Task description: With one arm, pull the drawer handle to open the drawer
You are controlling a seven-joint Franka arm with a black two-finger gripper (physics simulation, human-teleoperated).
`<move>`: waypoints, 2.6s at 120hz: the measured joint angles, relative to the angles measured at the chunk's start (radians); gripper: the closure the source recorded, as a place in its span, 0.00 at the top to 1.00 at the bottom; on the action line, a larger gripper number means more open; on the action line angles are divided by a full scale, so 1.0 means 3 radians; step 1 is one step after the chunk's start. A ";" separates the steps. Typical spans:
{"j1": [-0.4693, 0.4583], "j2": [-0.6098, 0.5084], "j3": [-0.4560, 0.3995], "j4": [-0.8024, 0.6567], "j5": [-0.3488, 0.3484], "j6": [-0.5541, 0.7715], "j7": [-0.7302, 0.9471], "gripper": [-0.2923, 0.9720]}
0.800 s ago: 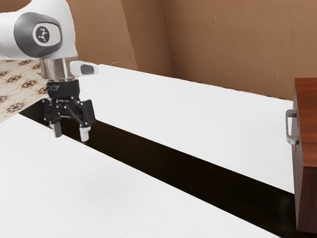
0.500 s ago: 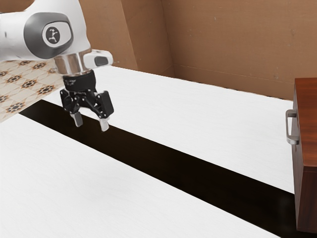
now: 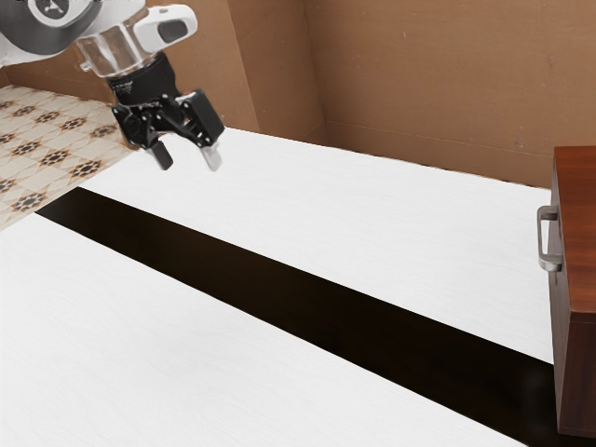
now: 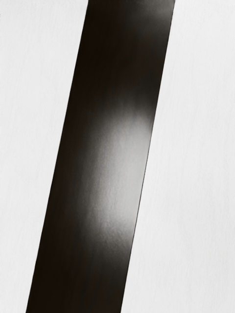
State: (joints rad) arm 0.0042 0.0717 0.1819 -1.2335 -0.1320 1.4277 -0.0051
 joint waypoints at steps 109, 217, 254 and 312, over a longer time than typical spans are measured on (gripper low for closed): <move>-0.0495 0.0983 -0.0753 0.0010 -0.0948 0.1276 -0.0718 0.77; -0.0522 0.1374 -0.0967 0.0375 -0.1017 0.1878 -0.0855 0.77; -0.0550 0.1482 -0.0965 0.0401 -0.1003 0.1886 -0.0899 0.77; -0.0560 0.1645 -0.0971 0.0613 -0.1004 0.1945 -0.0959 0.67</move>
State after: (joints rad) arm -0.1637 0.5651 -0.1095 -1.0497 -0.4333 2.0112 -0.2927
